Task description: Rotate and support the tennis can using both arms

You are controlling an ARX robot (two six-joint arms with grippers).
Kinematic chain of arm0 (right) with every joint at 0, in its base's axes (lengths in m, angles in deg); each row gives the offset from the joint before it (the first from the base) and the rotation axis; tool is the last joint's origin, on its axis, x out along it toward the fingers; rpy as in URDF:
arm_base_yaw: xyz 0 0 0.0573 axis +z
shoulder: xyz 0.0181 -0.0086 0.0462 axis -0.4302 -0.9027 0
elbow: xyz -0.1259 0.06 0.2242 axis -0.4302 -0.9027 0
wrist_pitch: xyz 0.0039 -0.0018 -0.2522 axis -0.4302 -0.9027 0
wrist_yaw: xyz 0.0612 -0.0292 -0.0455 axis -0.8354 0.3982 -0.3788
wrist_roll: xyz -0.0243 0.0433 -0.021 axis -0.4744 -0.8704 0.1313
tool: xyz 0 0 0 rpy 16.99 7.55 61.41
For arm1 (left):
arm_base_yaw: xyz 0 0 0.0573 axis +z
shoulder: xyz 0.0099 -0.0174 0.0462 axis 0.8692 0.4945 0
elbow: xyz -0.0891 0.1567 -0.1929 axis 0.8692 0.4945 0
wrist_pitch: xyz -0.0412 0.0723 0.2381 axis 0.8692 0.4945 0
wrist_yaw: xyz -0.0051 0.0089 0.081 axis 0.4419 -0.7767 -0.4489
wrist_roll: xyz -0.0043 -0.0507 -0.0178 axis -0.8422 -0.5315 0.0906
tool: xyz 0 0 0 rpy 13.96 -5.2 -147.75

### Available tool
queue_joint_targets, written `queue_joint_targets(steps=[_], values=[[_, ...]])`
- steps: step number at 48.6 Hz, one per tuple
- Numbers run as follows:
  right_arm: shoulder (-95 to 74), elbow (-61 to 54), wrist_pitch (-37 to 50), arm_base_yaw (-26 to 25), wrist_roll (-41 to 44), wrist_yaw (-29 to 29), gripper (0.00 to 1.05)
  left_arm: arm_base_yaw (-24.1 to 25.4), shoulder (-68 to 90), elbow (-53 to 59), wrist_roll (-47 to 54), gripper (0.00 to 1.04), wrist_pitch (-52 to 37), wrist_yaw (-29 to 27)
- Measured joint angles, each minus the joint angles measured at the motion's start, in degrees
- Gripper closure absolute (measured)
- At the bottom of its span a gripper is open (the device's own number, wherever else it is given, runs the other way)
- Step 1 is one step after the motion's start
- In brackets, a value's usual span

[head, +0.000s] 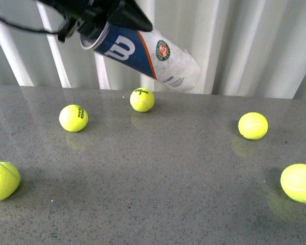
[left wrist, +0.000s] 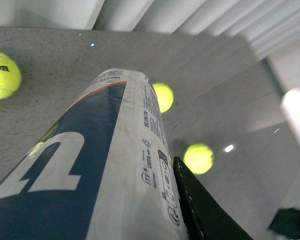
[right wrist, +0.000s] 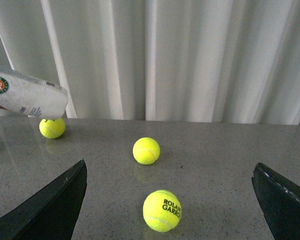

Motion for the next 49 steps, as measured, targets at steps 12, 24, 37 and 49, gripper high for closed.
queue_joint_targets(steps=[12, 24, 37, 49], values=[[0.00, 0.00, 0.00, 0.00, 0.00, 0.00, 0.07, -9.62, 7.39, -27.89, 40.46, 1.01, 52.70, -29.27], [0.00, 0.00, 0.00, 0.00, 0.00, 0.00, 0.07, -13.94, 11.65, -27.10, 54.45, 1.01, 57.48, -36.35], [0.00, 0.00, 0.00, 0.00, -0.02, 0.00, 0.07, -15.10, 14.60, -26.18, 55.56, 1.01, 59.80, -32.02], [0.00, 0.00, 0.00, 0.00, 0.00, 0.00, 0.07, -14.97, 16.13, -27.19, 54.16, 1.01, 58.53, -29.75]])
